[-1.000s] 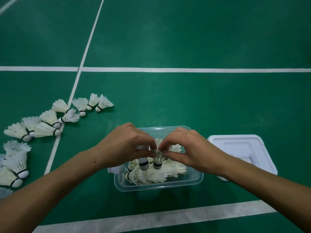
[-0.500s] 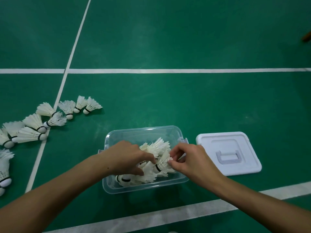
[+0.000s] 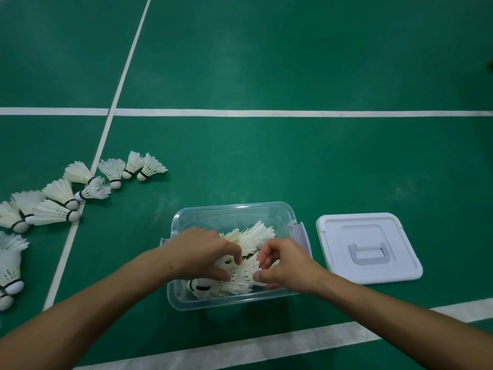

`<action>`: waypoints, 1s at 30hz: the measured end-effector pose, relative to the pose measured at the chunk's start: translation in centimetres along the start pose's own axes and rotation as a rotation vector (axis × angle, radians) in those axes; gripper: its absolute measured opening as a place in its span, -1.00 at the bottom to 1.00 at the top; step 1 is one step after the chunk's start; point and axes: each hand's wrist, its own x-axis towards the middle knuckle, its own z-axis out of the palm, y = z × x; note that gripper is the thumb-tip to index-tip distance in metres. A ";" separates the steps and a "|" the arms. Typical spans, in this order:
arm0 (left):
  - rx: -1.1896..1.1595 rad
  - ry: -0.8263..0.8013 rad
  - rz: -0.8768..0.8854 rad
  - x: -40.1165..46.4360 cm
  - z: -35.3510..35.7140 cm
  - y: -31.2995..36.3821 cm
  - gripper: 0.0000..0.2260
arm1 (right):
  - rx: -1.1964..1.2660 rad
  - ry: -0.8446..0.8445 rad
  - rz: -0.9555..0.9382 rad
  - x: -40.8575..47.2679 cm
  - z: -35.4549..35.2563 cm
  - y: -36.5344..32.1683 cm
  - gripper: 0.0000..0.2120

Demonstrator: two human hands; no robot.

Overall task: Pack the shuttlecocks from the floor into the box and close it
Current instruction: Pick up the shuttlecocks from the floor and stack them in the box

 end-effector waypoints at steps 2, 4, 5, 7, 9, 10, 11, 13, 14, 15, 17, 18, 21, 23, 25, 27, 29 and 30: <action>-0.024 0.012 -0.009 -0.1 -0.1 0.2 -0.57 | -0.026 0.003 0.002 0.2 0.1 0.0 -0.71; -0.088 0.040 -0.026 -0.5 -0.4 0.2 -0.45 | -0.050 -0.017 -0.004 0.1 -0.2 0.1 -0.69; -0.139 0.065 -0.041 -0.7 -0.7 0.1 -0.38 | -0.074 -0.032 -0.009 -0.1 -0.5 0.0 -0.68; -0.245 0.143 -0.061 -1.4 -1.6 -0.1 -0.29 | -0.136 -0.040 -0.014 -0.7 -1.5 -0.3 -0.68; -0.300 0.216 -0.050 -2.1 -2.7 -0.1 -0.24 | -0.214 0.021 -0.061 -1.5 -2.7 -1.1 -0.70; -0.311 0.242 -0.039 -2.3 -3.2 0.0 -0.21 | -0.233 0.065 -0.112 -1.9 -3.3 -1.7 -0.71; -0.321 0.265 -0.027 -2.5 -3.7 0.2 -0.19 | -0.215 0.095 -0.174 -2.3 -3.7 -2.4 -0.71; -0.336 0.312 0.001 -2.6 -4.5 0.7 -0.13 | -0.091 0.075 -0.281 -2.9 -4.1 -3.9 -0.69; -0.342 0.339 0.015 -2.5 -4.9 1.1 -0.10 | -0.014 0.038 -0.316 -3.0 -4.0 -4.6 -0.66; -0.349 0.369 0.026 -2.3 -5.2 1.4 -0.09 | 0.049 0.007 -0.343 -3.2 -3.8 -5.2 -0.63; -0.359 0.436 0.034 -2.1 -5.7 1.9 -0.08 | 0.139 -0.019 -0.385 -3.2 -3.2 -5.7 -0.59; -0.355 0.470 0.042 -2.1 -5.9 2.1 -0.08 | 0.167 -0.017 -0.397 -3.1 -3.0 -5.7 -0.59; -0.354 0.540 0.090 -2.2 -5.9 2.0 -0.11 | 0.121 0.048 -0.420 -2.7 -3.0 -5.4 -0.68; -0.361 0.561 0.088 -2.1 -5.6 1.6 -0.14 | 0.014 0.091 -0.444 -2.5 -3.2 -5.0 -0.80; -0.357 0.607 0.072 -1.9 -5.1 1.6 -0.19 | -0.071 0.123 -0.478 -2.4 -3.3 -4.6 -0.89; -0.344 0.686 0.074 -1.5 -4.6 2.1 -0.25 | -0.127 0.156 -0.489 -2.4 -3.5 -4.2 -0.93; -0.353 0.799 0.067 -1.2 -4.0 2.8 -0.31 | -0.148 0.205 -0.478 -2.4 -3.7 -3.4 -0.94; -0.375 0.842 0.049 -1.0 -3.6 3.1 -0.31 | -0.146 0.238 -0.459 -2.5 -4.0 -2.9 -0.94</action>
